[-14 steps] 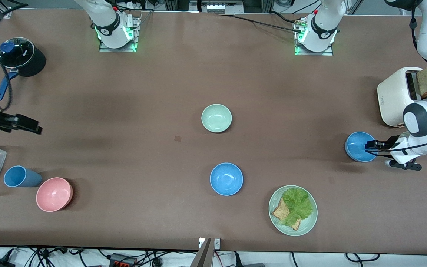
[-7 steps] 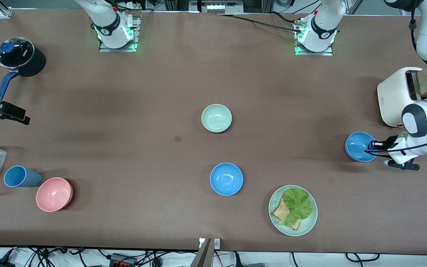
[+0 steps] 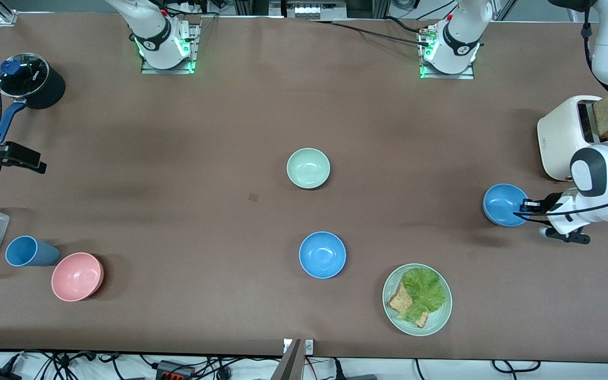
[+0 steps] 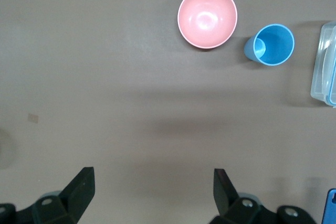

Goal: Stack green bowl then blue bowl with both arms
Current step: 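Lift and carry the blue bowl over the green bowl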

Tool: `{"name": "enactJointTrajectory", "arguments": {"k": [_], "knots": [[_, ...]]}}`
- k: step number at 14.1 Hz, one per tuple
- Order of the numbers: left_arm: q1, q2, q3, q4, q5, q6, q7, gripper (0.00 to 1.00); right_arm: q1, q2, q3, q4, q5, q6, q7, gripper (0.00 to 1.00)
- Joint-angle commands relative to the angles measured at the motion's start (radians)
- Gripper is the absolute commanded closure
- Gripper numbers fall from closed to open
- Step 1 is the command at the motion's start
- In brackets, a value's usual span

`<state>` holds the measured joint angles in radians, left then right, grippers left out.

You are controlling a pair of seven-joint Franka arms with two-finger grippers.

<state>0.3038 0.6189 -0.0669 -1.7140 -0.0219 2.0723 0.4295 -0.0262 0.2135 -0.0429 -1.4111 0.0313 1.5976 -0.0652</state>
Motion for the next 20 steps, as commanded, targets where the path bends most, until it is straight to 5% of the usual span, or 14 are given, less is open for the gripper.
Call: {"name": "enactJointTrajectory", "arguments": {"k": [1,4,8,11,15,20], "knots": [[-0.002,-0.060,-0.057,0.001,-0.015,-0.105,0.002,0.99,-0.006,-0.127,0.011,-0.181,-0.014,0.073,0.005,0.00],[0.001,-0.109,-0.089,0.001,-0.090,-0.184,-0.006,0.99,-0.008,-0.210,0.009,-0.311,-0.014,0.136,0.005,0.00],[0.000,-0.174,-0.166,-0.013,-0.190,-0.274,-0.082,0.99,-0.006,-0.217,0.011,-0.312,-0.014,0.130,0.004,0.00],[-0.002,-0.217,-0.333,-0.033,-0.190,-0.281,-0.402,0.99,-0.005,-0.212,0.012,-0.286,-0.013,0.105,-0.001,0.00],[-0.024,-0.215,-0.554,-0.122,-0.182,-0.054,-0.784,0.99,-0.003,-0.212,0.012,-0.287,-0.013,0.067,0.059,0.00],[-0.198,-0.222,-0.580,-0.235,-0.181,0.246,-1.199,0.99,-0.008,-0.215,0.011,-0.289,-0.028,0.074,0.041,0.00]]}}
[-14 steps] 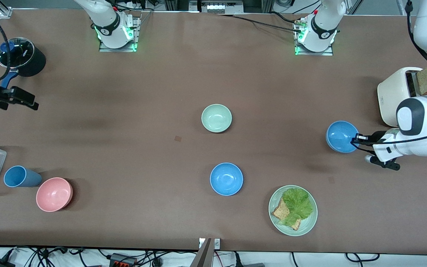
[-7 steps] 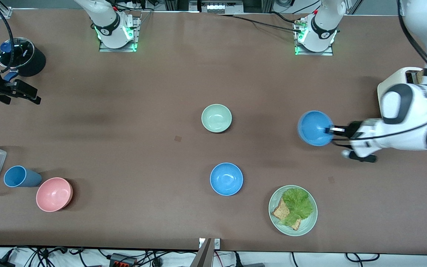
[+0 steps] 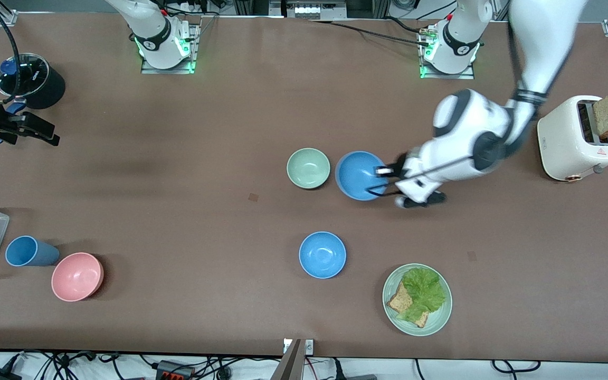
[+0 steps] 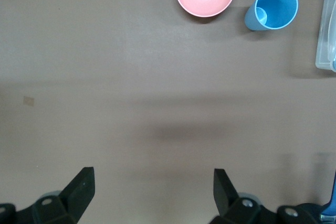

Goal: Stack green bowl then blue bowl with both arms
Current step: 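Lift and carry the blue bowl over the green bowl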

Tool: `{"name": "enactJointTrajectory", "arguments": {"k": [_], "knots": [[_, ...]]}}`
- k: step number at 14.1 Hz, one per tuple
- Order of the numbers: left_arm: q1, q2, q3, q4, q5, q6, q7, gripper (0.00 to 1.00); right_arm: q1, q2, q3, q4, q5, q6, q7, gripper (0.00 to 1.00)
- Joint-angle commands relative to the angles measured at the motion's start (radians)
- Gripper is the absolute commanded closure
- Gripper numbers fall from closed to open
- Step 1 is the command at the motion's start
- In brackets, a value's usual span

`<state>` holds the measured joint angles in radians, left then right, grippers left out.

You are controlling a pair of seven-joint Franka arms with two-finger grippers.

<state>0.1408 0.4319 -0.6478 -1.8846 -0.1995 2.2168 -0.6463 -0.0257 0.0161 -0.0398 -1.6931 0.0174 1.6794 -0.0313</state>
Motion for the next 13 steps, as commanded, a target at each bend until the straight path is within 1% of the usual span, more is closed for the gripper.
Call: {"name": "enactJointTrajectory", "arguments": {"k": [1,3,6,8,13], "knots": [[-0.068,-0.035,0.000,-0.086,-0.003,0.153,-0.181,0.99,-0.008,-0.018,0.008,-0.008,-0.014,-0.006,0.007,0.00],[-0.121,-0.033,0.004,-0.116,0.003,0.211,-0.255,0.99,-0.007,-0.018,0.008,-0.010,-0.016,-0.004,0.005,0.00],[-0.135,-0.036,0.004,-0.162,0.005,0.263,-0.289,0.99,-0.003,-0.019,0.011,-0.010,-0.016,-0.004,0.005,0.00],[-0.173,-0.032,0.005,-0.163,0.003,0.288,-0.328,0.99,-0.005,-0.019,0.009,-0.011,-0.016,-0.003,0.005,0.00],[-0.208,-0.007,0.013,-0.163,0.005,0.334,-0.337,0.99,-0.002,-0.021,0.011,-0.010,-0.016,0.005,0.005,0.00]]}}
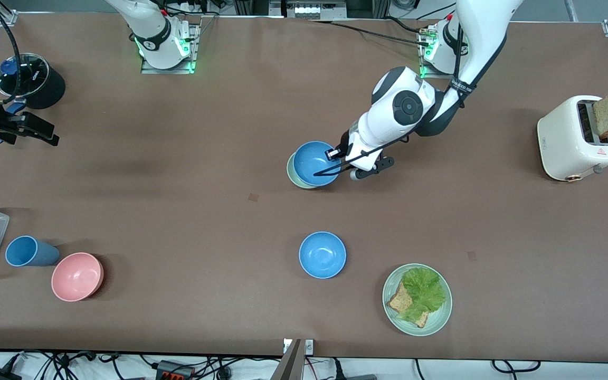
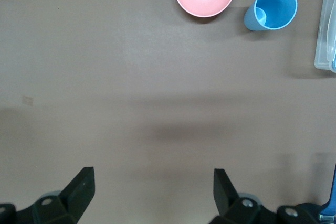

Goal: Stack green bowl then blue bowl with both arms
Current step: 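Lower the blue bowl into the green bowl with the left gripper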

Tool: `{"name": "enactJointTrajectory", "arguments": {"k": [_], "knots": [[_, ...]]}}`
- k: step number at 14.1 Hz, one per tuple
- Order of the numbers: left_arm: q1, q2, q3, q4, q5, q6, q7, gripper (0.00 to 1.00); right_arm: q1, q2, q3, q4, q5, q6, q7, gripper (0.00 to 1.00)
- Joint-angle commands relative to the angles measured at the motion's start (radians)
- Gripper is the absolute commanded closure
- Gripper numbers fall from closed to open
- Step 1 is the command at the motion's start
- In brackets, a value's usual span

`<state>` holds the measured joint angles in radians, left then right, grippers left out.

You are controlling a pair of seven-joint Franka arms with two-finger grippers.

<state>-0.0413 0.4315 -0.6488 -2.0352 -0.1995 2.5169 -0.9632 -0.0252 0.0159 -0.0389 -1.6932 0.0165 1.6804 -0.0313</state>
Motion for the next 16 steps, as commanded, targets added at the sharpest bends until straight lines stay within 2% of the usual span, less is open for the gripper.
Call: {"name": "enactJointTrajectory", "arguments": {"k": [1,4,6,12,16], "knots": [[-0.032,0.001,0.017,-0.013,0.005,0.045,-0.020,0.99,-0.002,-0.021,0.011,-0.010,-0.015,0.004,0.005,0.00],[-0.038,0.012,0.018,-0.013,0.012,0.048,-0.020,0.99,-0.002,-0.022,0.013,-0.010,-0.015,0.004,0.005,0.00],[-0.040,0.019,0.021,-0.013,0.058,0.046,-0.025,0.99,-0.002,-0.022,0.013,-0.010,-0.015,0.004,0.005,0.00],[-0.054,0.041,0.023,-0.016,0.071,0.072,-0.052,0.99,-0.002,-0.022,0.013,-0.010,-0.015,0.004,0.005,0.00],[-0.054,0.059,0.023,-0.016,0.146,0.083,-0.094,0.99,-0.002,-0.022,0.013,-0.011,-0.015,0.001,0.004,0.00]]}}
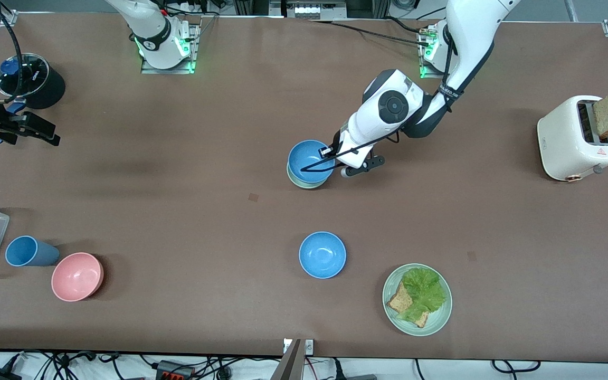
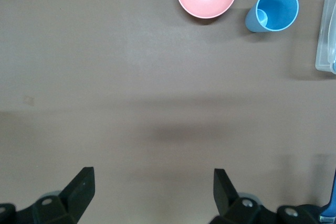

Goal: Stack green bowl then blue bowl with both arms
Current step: 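Lower the blue bowl into the green bowl with the left gripper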

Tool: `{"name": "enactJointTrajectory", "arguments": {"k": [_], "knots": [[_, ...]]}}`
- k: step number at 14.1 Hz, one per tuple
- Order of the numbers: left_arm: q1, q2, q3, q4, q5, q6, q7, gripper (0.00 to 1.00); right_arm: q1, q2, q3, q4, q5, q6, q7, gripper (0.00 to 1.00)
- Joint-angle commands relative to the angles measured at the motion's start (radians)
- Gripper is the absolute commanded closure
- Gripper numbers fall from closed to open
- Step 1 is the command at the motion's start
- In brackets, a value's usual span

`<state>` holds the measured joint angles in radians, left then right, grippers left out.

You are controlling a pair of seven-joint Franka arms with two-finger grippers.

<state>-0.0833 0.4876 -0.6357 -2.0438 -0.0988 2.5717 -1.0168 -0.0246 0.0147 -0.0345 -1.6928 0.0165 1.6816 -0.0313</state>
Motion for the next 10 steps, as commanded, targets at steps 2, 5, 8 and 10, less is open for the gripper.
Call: {"name": "enactJointTrajectory", "arguments": {"k": [2,5,8,10], "knots": [[-0.012,0.009,0.010,-0.007,0.050,0.028,-0.042,0.99,-0.003,-0.021,0.008,-0.013,-0.015,0.001,0.004,0.00],[-0.012,0.017,0.010,-0.007,0.051,0.030,-0.046,0.99,-0.003,-0.021,0.008,-0.014,-0.015,0.000,0.004,0.00],[-0.012,0.019,0.010,-0.006,0.051,0.030,-0.046,0.95,-0.003,-0.021,0.008,-0.014,-0.015,0.001,0.004,0.00],[-0.010,0.019,0.010,-0.003,0.051,0.028,-0.049,0.88,-0.005,-0.021,0.008,-0.014,-0.015,0.001,0.004,0.00]]}}
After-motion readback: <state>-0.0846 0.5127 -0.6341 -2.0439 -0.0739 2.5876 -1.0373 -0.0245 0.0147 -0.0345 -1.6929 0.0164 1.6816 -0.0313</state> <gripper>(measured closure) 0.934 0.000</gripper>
